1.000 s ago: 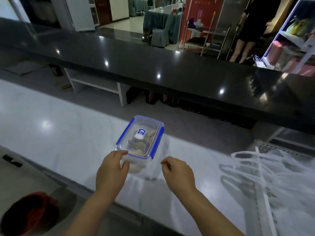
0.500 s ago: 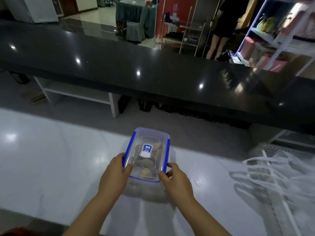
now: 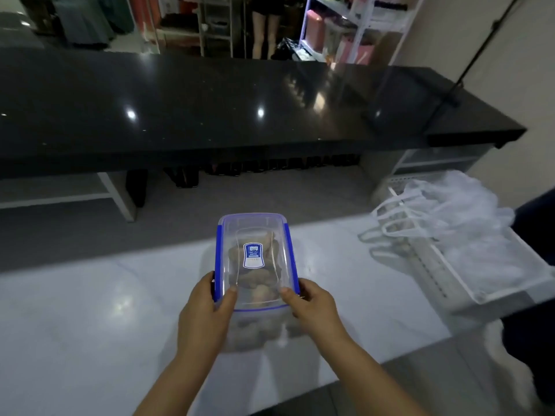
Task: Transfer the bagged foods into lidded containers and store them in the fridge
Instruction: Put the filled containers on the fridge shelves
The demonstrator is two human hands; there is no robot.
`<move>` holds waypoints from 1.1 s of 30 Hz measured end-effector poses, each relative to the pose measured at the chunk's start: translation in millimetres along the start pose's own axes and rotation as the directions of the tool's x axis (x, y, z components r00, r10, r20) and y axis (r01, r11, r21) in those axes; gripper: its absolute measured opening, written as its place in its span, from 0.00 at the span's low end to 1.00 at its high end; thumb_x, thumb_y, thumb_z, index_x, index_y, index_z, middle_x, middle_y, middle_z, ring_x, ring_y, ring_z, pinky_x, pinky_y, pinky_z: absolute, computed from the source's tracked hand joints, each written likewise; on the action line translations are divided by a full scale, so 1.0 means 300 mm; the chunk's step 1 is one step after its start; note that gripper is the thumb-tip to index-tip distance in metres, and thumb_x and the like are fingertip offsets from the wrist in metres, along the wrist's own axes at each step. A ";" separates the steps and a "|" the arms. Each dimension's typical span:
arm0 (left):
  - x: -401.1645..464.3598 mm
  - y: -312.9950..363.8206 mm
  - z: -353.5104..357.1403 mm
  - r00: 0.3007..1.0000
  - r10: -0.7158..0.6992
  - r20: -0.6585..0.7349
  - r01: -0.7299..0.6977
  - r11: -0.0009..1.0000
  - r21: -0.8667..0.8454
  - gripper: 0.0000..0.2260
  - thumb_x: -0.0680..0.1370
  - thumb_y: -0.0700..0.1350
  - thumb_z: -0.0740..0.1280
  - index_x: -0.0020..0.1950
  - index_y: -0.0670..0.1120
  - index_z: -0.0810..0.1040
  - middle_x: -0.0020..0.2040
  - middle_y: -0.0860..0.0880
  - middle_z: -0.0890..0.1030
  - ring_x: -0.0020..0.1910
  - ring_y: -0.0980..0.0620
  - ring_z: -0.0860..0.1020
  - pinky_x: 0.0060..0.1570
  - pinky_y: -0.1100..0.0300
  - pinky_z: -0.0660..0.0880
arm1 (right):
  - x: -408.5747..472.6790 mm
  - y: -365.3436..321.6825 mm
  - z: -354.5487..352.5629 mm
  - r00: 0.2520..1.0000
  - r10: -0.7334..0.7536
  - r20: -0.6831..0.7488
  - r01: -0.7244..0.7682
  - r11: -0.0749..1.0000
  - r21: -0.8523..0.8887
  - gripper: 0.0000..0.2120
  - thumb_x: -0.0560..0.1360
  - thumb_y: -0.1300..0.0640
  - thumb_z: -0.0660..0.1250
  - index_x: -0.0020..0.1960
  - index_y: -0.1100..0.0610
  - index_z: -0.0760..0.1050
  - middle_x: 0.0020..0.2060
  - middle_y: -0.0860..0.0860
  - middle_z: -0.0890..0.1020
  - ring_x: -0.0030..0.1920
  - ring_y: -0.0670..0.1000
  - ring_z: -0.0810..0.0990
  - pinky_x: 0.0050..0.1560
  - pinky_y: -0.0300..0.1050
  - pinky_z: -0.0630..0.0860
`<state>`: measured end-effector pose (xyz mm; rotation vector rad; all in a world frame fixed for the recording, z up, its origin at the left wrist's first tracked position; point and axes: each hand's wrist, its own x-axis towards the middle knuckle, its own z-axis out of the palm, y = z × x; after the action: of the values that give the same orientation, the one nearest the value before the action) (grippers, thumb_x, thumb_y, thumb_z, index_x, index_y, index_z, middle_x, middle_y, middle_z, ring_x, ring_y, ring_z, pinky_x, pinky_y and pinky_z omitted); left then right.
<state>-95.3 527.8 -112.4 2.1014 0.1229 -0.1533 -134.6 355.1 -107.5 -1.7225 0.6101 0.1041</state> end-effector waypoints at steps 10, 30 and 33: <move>-0.198 0.262 0.268 0.935 0.227 0.273 -0.207 0.973 -0.100 0.15 0.74 0.52 0.66 0.59 0.54 0.69 0.52 0.56 0.76 0.42 0.56 0.78 0.35 0.70 0.73 | -0.226 0.135 -0.372 0.929 0.014 -0.370 0.082 0.967 0.242 0.11 0.74 0.52 0.68 0.55 0.48 0.76 0.45 0.46 0.81 0.45 0.46 0.82 0.42 0.39 0.80; -1.361 0.679 1.203 0.454 0.584 0.673 -0.649 0.734 -0.199 0.16 0.75 0.49 0.67 0.62 0.49 0.75 0.47 0.56 0.78 0.40 0.60 0.77 0.36 0.65 0.69 | -1.183 0.817 -1.428 0.512 0.258 -0.819 0.242 0.872 0.426 0.09 0.75 0.52 0.66 0.56 0.47 0.76 0.47 0.48 0.82 0.47 0.47 0.80 0.46 0.47 0.80; -1.494 0.708 1.307 0.369 0.573 0.732 -0.654 0.719 -0.233 0.16 0.76 0.50 0.66 0.63 0.49 0.73 0.48 0.57 0.77 0.43 0.57 0.78 0.42 0.61 0.72 | -1.281 0.905 -1.526 0.452 0.306 -0.838 0.247 0.859 0.448 0.10 0.75 0.52 0.66 0.56 0.47 0.76 0.48 0.49 0.81 0.48 0.47 0.80 0.45 0.45 0.80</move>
<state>-529.0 70.8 -59.2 1.8415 -1.2356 -0.5956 -702.4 26.3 -82.7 -1.0917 1.3204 -0.9755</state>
